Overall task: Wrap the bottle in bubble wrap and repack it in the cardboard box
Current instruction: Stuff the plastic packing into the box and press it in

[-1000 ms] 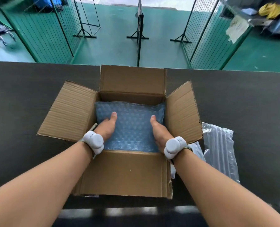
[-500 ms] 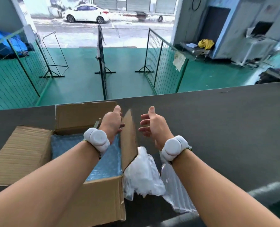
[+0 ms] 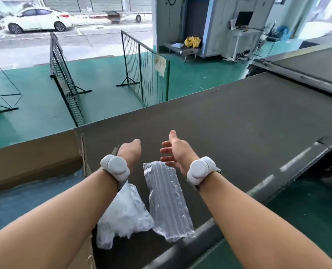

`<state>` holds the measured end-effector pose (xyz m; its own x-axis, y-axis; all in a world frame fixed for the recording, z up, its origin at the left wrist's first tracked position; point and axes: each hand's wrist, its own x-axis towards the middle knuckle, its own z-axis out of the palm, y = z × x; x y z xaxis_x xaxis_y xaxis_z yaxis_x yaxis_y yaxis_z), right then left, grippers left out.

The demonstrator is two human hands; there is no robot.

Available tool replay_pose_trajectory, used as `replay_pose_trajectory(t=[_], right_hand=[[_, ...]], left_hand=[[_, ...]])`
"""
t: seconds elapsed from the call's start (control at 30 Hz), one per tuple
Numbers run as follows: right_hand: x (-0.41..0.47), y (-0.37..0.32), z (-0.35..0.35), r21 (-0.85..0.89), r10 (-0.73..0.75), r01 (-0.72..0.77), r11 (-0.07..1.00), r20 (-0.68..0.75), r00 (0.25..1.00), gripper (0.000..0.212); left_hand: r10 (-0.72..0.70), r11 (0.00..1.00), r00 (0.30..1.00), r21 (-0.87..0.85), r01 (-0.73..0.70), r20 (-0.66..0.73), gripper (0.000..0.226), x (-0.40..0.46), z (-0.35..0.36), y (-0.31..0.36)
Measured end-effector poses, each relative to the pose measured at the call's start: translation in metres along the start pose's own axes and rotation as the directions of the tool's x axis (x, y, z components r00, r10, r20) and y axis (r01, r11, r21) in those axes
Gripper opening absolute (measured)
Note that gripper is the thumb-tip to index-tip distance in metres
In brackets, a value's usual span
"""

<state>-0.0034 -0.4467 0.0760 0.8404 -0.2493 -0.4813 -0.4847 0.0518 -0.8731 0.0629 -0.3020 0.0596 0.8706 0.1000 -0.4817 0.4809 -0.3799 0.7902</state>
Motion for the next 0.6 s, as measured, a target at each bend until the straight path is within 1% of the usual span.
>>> replay_pose_trajectory(t=[0.07,0.13,0.2,0.27,0.33,0.37,0.4,0.43,0.5,0.57,0.6], right_hand=[[0.010,0.018,-0.009,0.019,0.069,-0.069,0.997,0.000,0.998,0.061],[0.016,0.031,-0.010,0.011,0.128,-0.128,0.992,0.026,0.991,0.060],[0.024,0.047,-0.006,0.023,0.194,-0.195,0.980,0.056,0.979,0.060],[0.029,0.062,0.001,0.028,0.248,-0.252,0.967,0.100,0.964,0.060],[0.034,0.072,0.009,0.049,0.288,-0.297,0.954,0.136,0.948,0.061],[0.037,0.083,0.017,0.059,0.325,-0.337,0.940,0.153,0.933,0.063],[0.037,0.087,0.021,0.057,0.343,-0.357,0.932,0.174,0.923,0.065],[0.037,0.094,0.027,0.050,0.374,-0.392,0.919,0.208,0.904,0.067],[0.037,0.107,0.042,0.028,0.434,-0.458,0.888,0.273,0.859,0.076],[0.037,0.117,0.054,-0.002,0.463,-0.487,0.874,0.314,0.829,0.082],[0.038,0.123,0.060,0.002,0.466,-0.495,0.869,0.332,0.820,0.083]], left_hand=[[-0.034,0.993,0.999,0.115,0.033,0.005,0.049,0.001,0.015,-0.015],[-0.078,0.984,0.997,0.163,0.077,0.003,0.050,-0.001,0.016,-0.030],[-0.142,0.953,0.986,0.258,0.161,-0.091,0.057,0.003,0.017,-0.050],[-0.210,0.898,0.956,0.347,0.272,-0.204,0.065,0.014,0.009,-0.073],[-0.232,0.887,0.947,0.351,0.299,-0.220,0.077,0.027,0.007,-0.091],[-0.222,0.895,0.953,0.346,0.282,-0.204,0.084,0.032,0.004,-0.105],[-0.182,0.913,0.968,0.335,0.232,-0.172,0.088,0.027,0.006,-0.105],[-0.175,0.921,0.973,0.324,0.216,-0.150,0.088,0.018,0.005,-0.108],[-0.175,0.936,0.966,0.271,0.223,-0.192,0.079,0.005,0.005,-0.106],[-0.178,0.919,0.950,0.302,0.254,-0.256,0.065,0.001,0.005,-0.112],[-0.189,0.918,0.945,0.293,0.267,-0.268,0.067,0.003,0.004,-0.118]])
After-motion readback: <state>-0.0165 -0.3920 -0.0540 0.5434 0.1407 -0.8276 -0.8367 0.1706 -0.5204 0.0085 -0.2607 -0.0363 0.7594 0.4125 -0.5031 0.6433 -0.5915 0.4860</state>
